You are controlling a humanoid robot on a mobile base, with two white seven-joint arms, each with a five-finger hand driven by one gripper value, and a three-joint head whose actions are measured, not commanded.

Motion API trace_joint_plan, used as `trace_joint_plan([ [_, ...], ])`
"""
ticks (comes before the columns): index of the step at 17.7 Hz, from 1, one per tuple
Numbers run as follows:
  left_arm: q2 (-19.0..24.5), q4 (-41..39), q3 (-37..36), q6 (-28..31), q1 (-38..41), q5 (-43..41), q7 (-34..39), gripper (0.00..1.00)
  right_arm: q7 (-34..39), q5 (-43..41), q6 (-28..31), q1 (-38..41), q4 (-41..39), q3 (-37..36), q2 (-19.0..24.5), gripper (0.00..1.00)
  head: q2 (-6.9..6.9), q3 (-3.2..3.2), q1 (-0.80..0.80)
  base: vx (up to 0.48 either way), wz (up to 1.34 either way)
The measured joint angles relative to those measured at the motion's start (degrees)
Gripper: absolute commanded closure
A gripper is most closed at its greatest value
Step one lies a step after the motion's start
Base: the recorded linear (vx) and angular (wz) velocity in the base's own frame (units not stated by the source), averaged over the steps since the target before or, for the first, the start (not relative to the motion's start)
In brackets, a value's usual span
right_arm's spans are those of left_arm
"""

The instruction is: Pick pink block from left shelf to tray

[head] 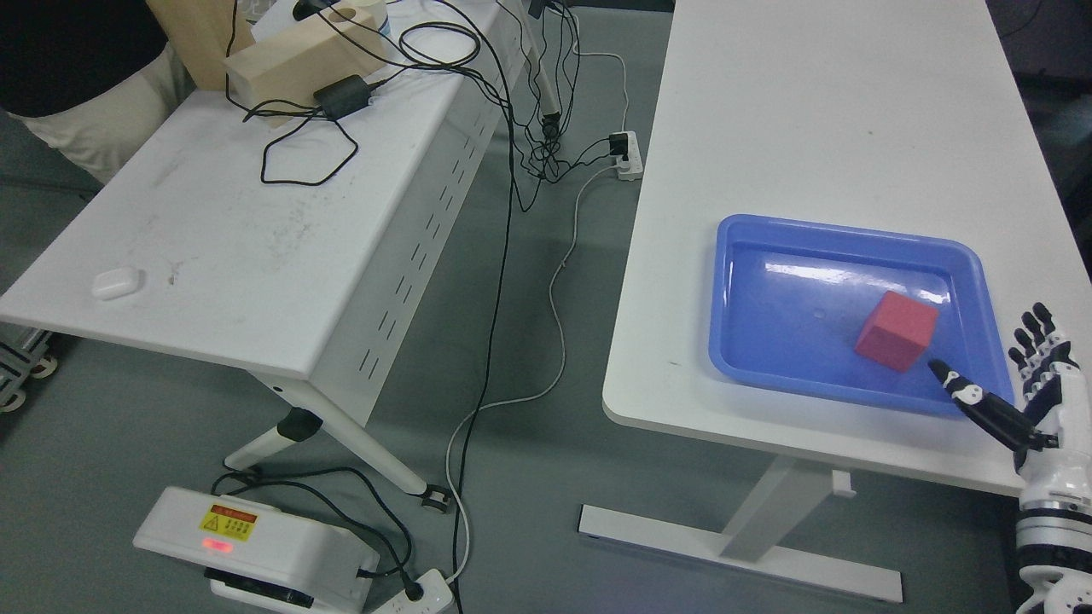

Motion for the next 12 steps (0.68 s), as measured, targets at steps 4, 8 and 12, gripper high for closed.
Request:
trace_joint_plan([
  [4,0.00,0.00,0.00,0.00,0.00,0.00,0.00,0.00,0.00,-0.01,-0.08,-0.02,0.01,-0.06,0.00,0.00,0.00,0.00,0.00,-0.073,0.11],
  [8,0.00,0.00,0.00,0.00,0.00,0.00,0.00,0.00,0.00,-0.02,-0.10,0.04,0.02,-0.10,-0.04,0.00,0.00,0.00,0.00,-0.083,0.04],
  [12,0.00,0.00,0.00,0.00,0.00,0.00,0.00,0.00,0.00,-0.02,-0.11,0.09,0.03,-0.14,-0.06,0.00,0.00,0.00,0.00,-0.118,-0.09],
])
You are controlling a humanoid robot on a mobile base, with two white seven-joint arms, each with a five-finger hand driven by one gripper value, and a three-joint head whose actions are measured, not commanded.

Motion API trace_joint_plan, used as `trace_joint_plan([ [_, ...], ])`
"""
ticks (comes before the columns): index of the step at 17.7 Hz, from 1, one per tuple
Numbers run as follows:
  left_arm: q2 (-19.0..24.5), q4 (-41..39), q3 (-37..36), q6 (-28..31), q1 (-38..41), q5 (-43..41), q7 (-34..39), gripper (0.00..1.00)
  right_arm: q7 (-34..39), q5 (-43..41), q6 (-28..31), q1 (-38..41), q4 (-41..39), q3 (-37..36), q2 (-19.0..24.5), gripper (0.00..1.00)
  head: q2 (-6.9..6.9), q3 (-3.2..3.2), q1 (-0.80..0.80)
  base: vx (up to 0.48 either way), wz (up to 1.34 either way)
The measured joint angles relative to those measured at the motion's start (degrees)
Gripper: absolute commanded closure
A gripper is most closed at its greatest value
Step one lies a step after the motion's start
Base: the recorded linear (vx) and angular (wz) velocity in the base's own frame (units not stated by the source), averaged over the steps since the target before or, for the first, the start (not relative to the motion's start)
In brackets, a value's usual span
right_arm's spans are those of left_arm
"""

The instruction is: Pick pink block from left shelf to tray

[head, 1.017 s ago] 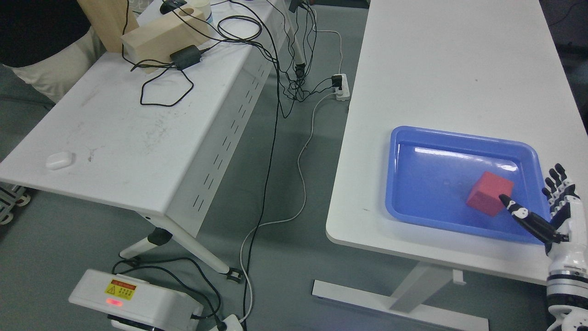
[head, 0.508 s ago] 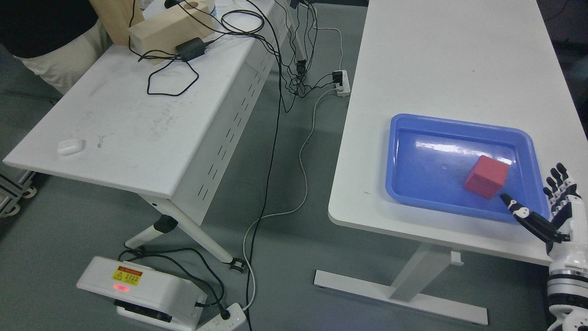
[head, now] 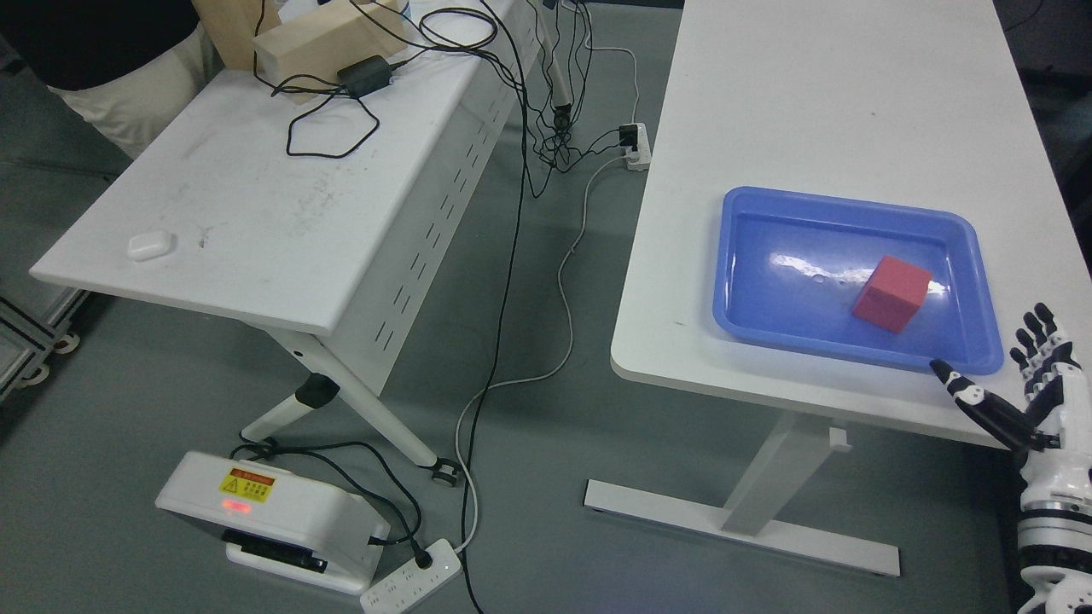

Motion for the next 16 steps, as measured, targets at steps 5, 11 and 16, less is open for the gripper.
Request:
trace_joint_plan([
  [5,0.00,0.00,0.00,0.00,0.00,0.00,0.00,0.00,0.00,0.00,0.00,0.02,0.01,-0.05,-0.01,0.00,0.00,0.00,0.00,-0.194,-0.09],
  [11,0.00,0.00,0.00,0.00,0.01,0.00,0.00,0.00,0.00,0.00,0.00,0.04,0.01,-0.12,-0.07,0.00,0.00,0.00,0.00,-0.232,-0.08],
  [16,0.00,0.00,0.00,0.00,0.01,0.00,0.00,0.00,0.00,-0.01,-0.01,0.04,0.01,-0.14,-0.09,0.00,0.00,0.00,0.00,-0.171,-0.04],
])
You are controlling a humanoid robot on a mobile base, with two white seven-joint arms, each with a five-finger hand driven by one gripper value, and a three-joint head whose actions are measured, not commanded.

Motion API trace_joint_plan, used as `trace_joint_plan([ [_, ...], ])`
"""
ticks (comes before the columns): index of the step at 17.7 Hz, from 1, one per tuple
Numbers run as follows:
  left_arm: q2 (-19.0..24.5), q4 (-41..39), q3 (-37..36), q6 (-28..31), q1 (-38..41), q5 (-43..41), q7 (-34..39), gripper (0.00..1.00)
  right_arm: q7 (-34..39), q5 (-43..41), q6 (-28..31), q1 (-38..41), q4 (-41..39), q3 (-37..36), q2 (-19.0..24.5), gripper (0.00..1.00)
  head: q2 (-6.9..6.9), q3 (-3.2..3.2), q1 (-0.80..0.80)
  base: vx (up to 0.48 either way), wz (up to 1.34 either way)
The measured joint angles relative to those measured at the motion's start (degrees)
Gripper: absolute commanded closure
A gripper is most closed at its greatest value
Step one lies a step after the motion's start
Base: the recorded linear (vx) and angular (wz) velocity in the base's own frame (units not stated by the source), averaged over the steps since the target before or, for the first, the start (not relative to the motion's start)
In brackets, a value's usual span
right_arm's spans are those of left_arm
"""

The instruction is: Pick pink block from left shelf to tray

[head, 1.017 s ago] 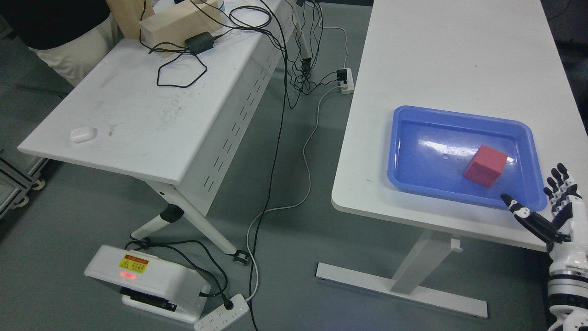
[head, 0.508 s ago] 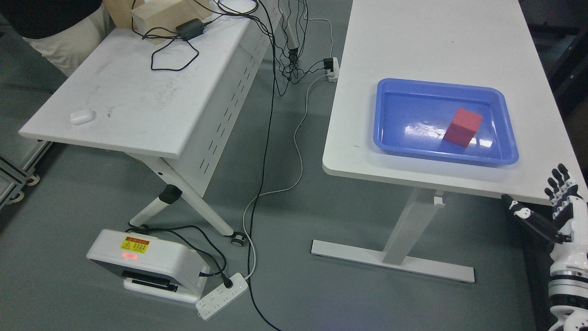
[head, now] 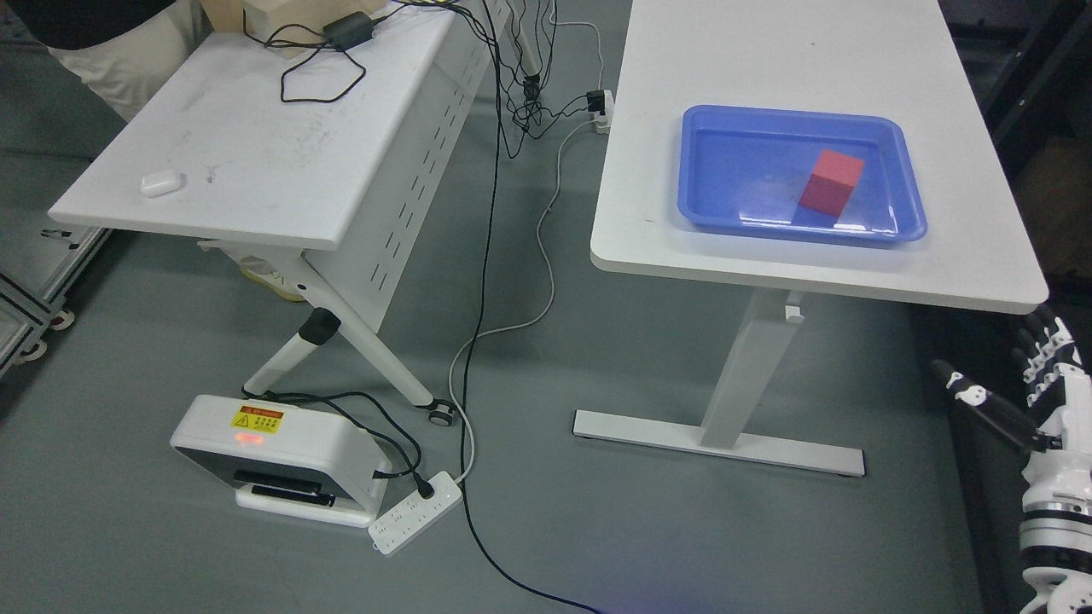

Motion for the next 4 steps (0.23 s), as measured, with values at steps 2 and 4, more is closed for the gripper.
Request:
trace_joint_plan([
  [2,0.00,0.00,0.00,0.00,0.00,0.00,0.00,0.00,0.00,0.00,0.00,0.00,0.00,-0.01,-0.01,0.00,0.00,0.00,0.00,-0.113,-0.04],
  [4,0.00,0.00,0.00,0.00,0.00,0.00,0.00,0.00,0.00,0.00,0.00,0.00,0.00,-0.01,-0.03,0.00,0.00,0.00,0.00,-0.057,-0.02],
])
